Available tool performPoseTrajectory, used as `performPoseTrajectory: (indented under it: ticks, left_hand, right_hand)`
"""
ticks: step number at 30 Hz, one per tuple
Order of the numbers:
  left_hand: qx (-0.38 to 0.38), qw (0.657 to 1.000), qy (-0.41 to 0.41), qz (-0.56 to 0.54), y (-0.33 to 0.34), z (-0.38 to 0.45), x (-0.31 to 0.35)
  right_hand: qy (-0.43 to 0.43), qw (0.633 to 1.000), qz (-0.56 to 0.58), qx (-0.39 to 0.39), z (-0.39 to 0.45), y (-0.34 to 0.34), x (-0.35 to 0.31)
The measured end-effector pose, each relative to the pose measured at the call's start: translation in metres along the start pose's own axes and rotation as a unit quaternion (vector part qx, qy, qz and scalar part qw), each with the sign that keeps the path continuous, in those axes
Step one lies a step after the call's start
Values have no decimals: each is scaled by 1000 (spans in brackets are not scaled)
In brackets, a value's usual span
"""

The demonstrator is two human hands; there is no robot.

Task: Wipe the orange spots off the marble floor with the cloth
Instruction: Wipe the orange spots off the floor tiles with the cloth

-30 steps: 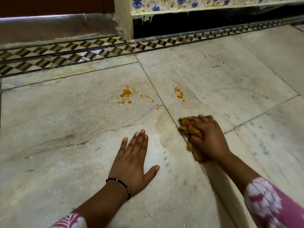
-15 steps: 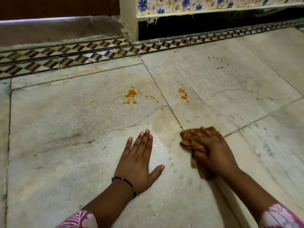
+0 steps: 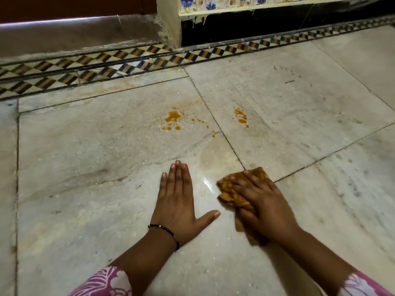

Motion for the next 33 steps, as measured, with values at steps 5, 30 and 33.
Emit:
performPoseTrajectory:
  ticks: [5, 30, 33]
  left_hand:
    - [6, 1000, 5, -6, -1, 1, 1]
    - [-5, 1000, 1, -1, -4, 1, 1]
    - [-2, 1000, 3, -1, -3, 1, 0]
  right_hand:
    - [59, 998, -15, 8, 40, -7, 23]
    - [60, 996, -60, 5, 57, 9, -7]
    - [39, 997, -59, 11, 2, 15, -18]
Point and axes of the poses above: each hand's wrist, its own z-axis towards the middle knuckle, its own y-axis out of the palm, x = y × z, the point moved 1 cm from there along z, towards the middle knuckle, and after that the axes turned 9 degrees about z, right-handed, at the moved point
